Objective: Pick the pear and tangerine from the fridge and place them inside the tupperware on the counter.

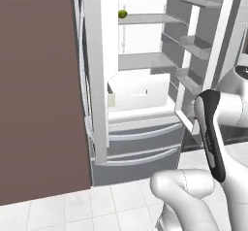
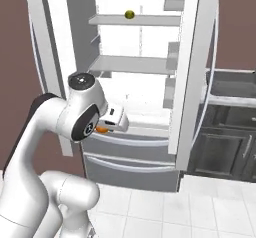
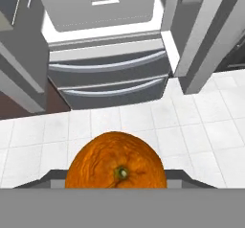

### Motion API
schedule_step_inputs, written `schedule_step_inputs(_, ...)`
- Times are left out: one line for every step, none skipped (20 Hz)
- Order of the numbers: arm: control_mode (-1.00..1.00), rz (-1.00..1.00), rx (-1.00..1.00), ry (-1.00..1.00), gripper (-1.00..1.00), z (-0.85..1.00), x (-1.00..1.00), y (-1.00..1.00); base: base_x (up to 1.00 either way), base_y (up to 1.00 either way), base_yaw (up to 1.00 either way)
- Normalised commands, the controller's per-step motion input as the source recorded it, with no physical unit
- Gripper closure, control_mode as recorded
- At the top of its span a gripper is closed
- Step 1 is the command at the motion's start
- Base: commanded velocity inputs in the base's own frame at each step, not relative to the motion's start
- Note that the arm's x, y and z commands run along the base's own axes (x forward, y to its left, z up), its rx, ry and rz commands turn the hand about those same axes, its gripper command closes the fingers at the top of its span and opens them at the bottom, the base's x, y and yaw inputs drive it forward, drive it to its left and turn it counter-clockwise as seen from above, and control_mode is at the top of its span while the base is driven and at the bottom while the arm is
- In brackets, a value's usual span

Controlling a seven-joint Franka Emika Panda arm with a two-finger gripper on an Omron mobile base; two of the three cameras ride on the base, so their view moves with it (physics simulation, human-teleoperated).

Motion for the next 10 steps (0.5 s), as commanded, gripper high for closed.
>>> schedule_step_inputs(1.00,0.00,0.00,0.00,1.00,0.00,0.00,0.00,-0.47,-0.68,-0.46)
schedule_step_inputs(1.00,0.00,0.00,0.00,1.00,0.00,0.00,0.00,-0.43,-0.75,-0.46)
schedule_step_inputs(1.00,0.00,0.00,0.00,1.00,0.00,0.00,0.00,-0.31,-0.77,-0.51)
schedule_step_inputs(1.00,0.00,0.00,0.00,1.00,0.00,0.00,0.00,-0.25,-0.78,-0.55)
schedule_step_inputs(1.00,0.00,0.00,0.00,1.00,0.00,0.00,0.00,-0.17,-0.83,-0.56)
schedule_step_inputs(1.00,0.00,0.00,0.00,1.00,0.00,0.00,0.00,-0.12,-0.84,-0.58)
schedule_step_inputs(1.00,0.00,0.00,0.00,1.00,0.00,0.00,0.00,-0.06,-0.86,-0.55)
schedule_step_inputs(1.00,0.00,0.00,0.00,1.00,0.00,0.00,0.00,0.00,-0.86,-0.53)
schedule_step_inputs(1.00,0.00,0.00,0.00,1.00,0.00,0.00,0.00,0.00,-0.87,-0.53)
schedule_step_inputs(1.00,0.00,0.00,0.00,1.00,0.00,0.00,0.00,0.00,-0.84,-0.50)
